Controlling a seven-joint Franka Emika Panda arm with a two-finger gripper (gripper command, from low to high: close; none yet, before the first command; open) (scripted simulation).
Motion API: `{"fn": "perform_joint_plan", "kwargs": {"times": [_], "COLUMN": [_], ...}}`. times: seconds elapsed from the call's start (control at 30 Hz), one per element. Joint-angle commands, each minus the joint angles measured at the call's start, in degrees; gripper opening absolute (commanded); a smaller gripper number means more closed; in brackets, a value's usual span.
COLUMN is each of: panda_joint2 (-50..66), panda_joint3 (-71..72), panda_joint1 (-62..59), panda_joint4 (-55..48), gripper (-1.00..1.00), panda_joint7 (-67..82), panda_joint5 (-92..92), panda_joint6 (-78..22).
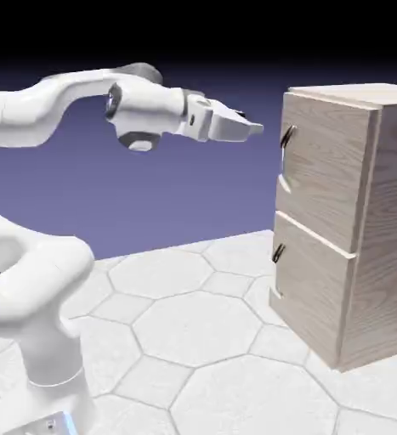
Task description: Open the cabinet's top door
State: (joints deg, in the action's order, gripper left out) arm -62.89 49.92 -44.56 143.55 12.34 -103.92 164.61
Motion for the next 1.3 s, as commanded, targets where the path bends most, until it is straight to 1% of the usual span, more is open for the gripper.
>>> {"fn": "perform_joint_plan", "kwargs": {"times": [0.0, 0.63, 0.7, 0.87, 0.9, 0.93, 1.27], "panda_joint2": [-0.73, -14.50, -14.70, -14.04, -14.04, -14.04, -13.25], "panda_joint3": [1.20, 23.94, 24.28, 26.91, 26.91, 26.91, 18.25], "panda_joint1": [-1.09, -21.70, -22.00, -31.24, -31.24, -31.24, -20.30], "panda_joint4": [-0.42, -8.37, -8.48, -16.35, -16.35, -16.35, 2.99], "gripper": [0.00, 0.00, 0.00, 0.00, -1.00, -1.00, -1.00], "panda_joint7": [1.32, 26.28, 26.65, 26.29, 26.29, 26.29, 32.72], "panda_joint5": [-2.50, -49.84, -50.53, -51.80, -51.80, -51.80, -50.45], "panda_joint6": [-0.23, -4.51, -4.57, -5.77, -5.77, -5.77, -30.50]}}
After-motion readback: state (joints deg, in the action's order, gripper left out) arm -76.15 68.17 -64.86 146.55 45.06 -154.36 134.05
